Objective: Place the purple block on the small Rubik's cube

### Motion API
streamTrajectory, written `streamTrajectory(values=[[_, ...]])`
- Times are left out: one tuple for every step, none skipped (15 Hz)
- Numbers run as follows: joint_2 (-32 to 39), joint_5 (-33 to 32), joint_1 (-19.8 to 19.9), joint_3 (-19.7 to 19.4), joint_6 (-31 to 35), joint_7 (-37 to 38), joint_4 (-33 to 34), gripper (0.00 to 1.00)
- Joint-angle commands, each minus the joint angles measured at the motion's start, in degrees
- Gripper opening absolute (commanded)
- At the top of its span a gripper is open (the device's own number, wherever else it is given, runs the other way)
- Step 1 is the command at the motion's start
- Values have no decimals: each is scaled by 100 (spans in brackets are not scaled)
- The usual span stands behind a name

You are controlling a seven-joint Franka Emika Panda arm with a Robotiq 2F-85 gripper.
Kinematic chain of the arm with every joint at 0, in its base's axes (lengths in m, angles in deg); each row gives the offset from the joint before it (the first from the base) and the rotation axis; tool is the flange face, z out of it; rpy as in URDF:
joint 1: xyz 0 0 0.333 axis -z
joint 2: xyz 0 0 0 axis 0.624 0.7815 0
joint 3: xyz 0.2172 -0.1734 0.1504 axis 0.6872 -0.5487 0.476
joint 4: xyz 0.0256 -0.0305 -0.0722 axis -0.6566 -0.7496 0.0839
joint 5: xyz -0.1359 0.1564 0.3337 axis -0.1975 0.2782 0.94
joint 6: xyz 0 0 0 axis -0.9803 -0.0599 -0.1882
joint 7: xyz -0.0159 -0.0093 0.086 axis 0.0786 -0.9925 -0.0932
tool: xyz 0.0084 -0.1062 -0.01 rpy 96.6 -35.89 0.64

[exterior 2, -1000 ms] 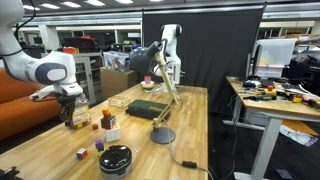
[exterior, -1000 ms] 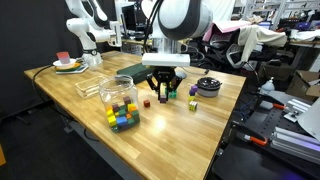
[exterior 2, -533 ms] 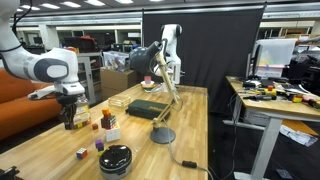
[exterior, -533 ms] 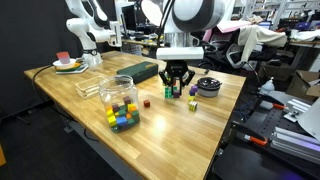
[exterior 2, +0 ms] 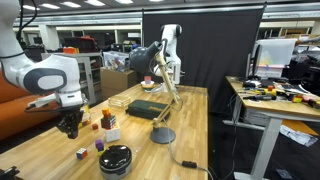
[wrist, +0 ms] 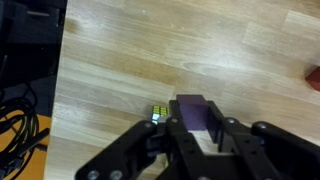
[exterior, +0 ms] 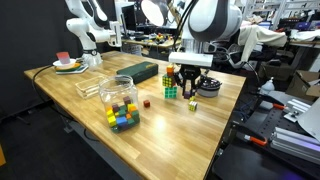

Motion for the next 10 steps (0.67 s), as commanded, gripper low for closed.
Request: streamTrajectory(values=[[-23,40,68,45,194,122,-87,7],[-23,38,64,41,273,139,-134,29],[-12,33,62,44,264,138,-128,29],[-3,34,61,45,264,137,-116,29],[3,35,59,49,264,137,-106,29],[4,35,59,51,264,137,-105,29],[4,35,59,51,264,137,-105,29],[4,35,59,51,264,137,-105,29],[4,35,59,52,264,137,-105,29],[4,35,59,52,264,137,-105,7]])
